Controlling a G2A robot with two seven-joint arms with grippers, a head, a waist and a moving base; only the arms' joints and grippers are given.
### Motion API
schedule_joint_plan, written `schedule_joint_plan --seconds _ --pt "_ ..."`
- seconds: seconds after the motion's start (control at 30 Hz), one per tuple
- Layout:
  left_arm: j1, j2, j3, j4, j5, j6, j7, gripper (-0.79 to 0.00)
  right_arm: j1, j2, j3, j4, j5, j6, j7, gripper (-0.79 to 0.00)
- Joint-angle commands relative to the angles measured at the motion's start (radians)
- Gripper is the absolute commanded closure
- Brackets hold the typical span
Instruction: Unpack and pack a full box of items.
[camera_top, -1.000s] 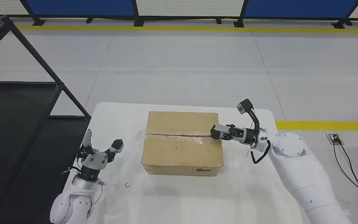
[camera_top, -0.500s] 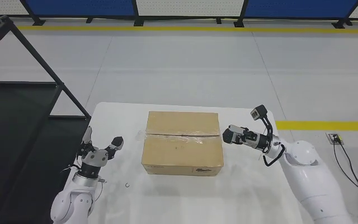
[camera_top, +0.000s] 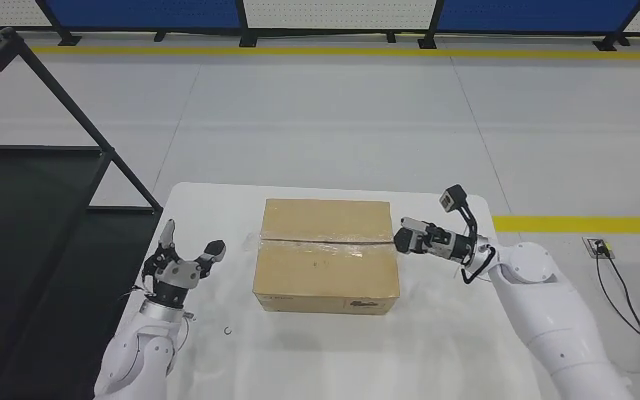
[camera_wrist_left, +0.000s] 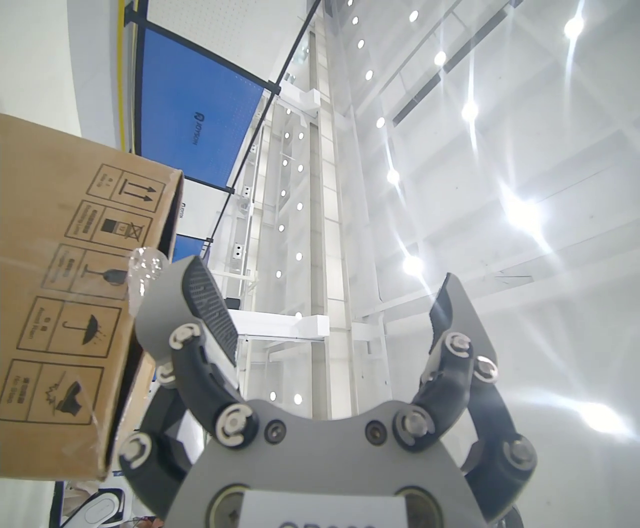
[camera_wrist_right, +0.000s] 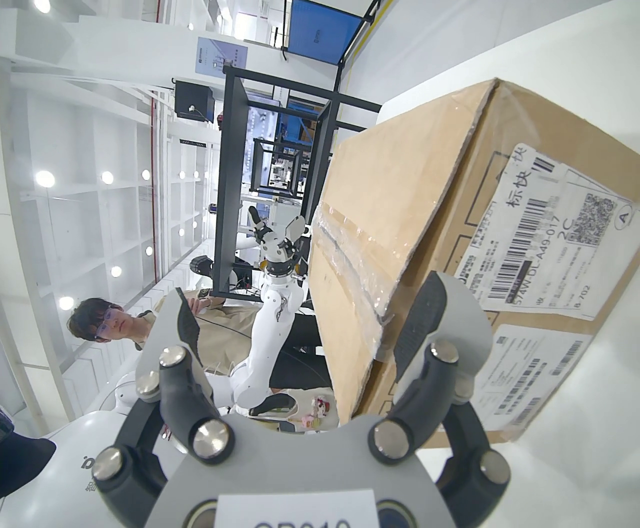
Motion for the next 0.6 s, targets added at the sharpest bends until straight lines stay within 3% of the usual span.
schedule_joint_plan --seconds 0.0,0.57 --pt "-0.008 -0.002 0.012 0.008 0.005 -0.003 0.008 -0.785 0.007 -0.003 -0.008 0.015 0.000 -0.002 0.005 -0.785" --pt "-0.125 -0.026 0.144 0.149 0.059 -0.014 0.110 -0.785 0.033 -0.019 -0.030 0.094 0.013 -0.040 0.027 -0.785"
